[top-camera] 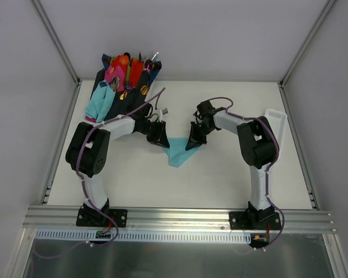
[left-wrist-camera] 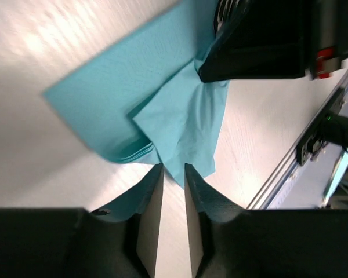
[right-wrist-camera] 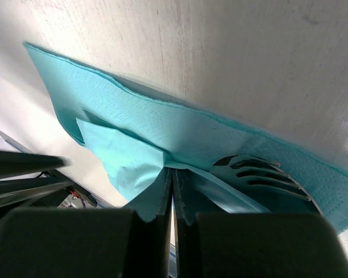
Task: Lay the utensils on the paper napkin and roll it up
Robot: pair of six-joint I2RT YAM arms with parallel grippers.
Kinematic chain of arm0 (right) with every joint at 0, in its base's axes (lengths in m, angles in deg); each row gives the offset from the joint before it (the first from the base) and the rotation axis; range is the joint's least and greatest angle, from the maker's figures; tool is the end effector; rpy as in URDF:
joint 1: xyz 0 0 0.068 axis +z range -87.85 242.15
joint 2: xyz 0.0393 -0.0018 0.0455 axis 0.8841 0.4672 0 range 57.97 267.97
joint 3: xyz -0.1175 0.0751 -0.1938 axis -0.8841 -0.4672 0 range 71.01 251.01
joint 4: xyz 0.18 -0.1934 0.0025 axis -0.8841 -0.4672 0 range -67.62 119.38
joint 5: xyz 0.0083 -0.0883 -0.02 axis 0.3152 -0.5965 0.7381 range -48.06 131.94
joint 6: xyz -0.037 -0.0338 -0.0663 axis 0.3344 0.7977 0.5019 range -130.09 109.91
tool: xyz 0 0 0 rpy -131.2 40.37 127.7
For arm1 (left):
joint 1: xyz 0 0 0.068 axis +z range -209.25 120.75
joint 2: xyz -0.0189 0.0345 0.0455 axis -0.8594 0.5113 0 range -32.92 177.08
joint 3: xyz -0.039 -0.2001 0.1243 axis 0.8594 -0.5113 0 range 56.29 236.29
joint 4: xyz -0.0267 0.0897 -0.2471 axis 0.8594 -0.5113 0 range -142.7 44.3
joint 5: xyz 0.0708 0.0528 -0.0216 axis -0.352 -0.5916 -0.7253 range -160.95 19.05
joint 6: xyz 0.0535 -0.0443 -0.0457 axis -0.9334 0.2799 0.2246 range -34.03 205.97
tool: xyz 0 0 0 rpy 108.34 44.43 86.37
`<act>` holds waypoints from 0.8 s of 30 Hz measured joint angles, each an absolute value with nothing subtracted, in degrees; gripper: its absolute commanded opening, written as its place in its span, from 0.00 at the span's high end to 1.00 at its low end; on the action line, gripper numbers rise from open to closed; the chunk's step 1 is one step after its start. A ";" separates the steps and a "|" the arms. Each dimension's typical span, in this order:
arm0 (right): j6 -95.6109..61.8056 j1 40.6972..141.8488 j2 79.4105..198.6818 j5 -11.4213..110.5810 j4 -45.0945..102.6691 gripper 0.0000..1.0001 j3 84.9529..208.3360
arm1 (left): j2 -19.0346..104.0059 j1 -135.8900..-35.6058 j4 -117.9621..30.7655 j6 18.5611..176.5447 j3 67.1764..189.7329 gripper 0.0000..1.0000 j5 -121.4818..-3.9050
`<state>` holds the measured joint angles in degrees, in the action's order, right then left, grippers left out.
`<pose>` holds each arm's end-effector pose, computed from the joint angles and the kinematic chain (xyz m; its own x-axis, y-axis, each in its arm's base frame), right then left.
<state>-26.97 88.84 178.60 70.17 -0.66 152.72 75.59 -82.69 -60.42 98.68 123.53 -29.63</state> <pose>0.3568 0.2179 0.0724 -0.9569 -0.1948 -0.2152 -0.2817 0.8020 0.5267 0.3392 -0.1993 0.1053 -0.8821 0.2024 -0.4253 0.4548 0.6012 -0.6570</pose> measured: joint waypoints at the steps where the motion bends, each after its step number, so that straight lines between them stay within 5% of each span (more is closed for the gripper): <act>1: -26.97 88.84 178.56 70.21 -0.55 0.98 152.66 | 74.15 -81.33 -60.55 98.36 123.55 0.72 -29.96; 2: -26.97 88.84 178.56 70.21 -0.48 0.98 152.61 | 72.70 -80.46 -60.66 98.11 123.66 0.63 -30.60; 6: -27.13 88.80 178.34 70.28 -0.03 0.98 152.20 | 69.03 -77.68 -60.60 96.69 125.80 0.53 -34.33; 24: -28.66 88.56 178.15 70.74 0.78 1.00 151.50 | 80.92 -81.42 -61.62 96.67 130.74 0.57 -43.45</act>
